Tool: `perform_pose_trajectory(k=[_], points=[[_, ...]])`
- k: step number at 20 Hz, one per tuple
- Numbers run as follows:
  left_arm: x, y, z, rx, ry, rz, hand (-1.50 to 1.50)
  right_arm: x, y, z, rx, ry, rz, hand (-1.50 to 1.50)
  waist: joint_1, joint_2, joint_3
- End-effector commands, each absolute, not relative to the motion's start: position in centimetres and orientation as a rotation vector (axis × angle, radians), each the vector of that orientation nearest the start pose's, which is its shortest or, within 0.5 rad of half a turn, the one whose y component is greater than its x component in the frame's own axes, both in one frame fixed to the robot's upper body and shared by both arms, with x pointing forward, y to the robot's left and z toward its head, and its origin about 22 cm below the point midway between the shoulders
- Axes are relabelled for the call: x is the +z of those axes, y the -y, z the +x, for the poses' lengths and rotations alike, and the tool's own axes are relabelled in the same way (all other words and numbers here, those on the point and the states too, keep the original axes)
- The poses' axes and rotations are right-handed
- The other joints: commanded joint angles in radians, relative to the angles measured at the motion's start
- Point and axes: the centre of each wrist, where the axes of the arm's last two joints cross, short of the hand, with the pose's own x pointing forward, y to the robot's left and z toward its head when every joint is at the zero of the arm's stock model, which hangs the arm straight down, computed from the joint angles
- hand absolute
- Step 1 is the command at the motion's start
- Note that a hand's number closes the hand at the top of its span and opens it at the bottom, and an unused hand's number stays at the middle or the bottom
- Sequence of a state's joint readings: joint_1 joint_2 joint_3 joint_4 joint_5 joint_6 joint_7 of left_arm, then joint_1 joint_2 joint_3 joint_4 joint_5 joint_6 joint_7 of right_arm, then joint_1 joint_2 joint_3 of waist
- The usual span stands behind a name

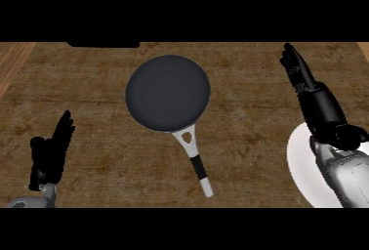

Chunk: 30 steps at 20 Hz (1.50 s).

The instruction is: Pick the bell pepper from the plate and place it in the pan

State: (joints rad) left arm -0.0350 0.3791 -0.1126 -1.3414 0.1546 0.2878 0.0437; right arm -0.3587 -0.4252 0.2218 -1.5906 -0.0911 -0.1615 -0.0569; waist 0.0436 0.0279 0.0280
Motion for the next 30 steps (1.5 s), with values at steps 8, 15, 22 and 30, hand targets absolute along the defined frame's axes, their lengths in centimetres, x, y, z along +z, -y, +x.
perform_pose_trajectory(k=[8,15,22,30], points=[[1.3,-23.3,25.7,-0.096,1.680,0.012,0.00,10.8,39.5,28.5,0.443,1.826,-0.040,1.50,-0.084,-0.020,-0.022],[1.3,-21.2,25.7,-0.108,1.707,-0.054,0.00,12.3,51.0,23.4,0.629,1.845,0.082,-1.50,-0.056,-0.018,-0.021],[1.4,-20.0,25.4,-0.131,1.707,-0.077,0.00,15.4,53.3,23.4,0.898,1.735,-0.025,-1.50,-0.028,-0.022,-0.025],[1.7,-18.9,24.9,-0.161,1.710,-0.093,0.00,13.4,48.5,26.9,1.282,1.503,-0.152,-1.50,-0.003,-0.019,-0.026]])
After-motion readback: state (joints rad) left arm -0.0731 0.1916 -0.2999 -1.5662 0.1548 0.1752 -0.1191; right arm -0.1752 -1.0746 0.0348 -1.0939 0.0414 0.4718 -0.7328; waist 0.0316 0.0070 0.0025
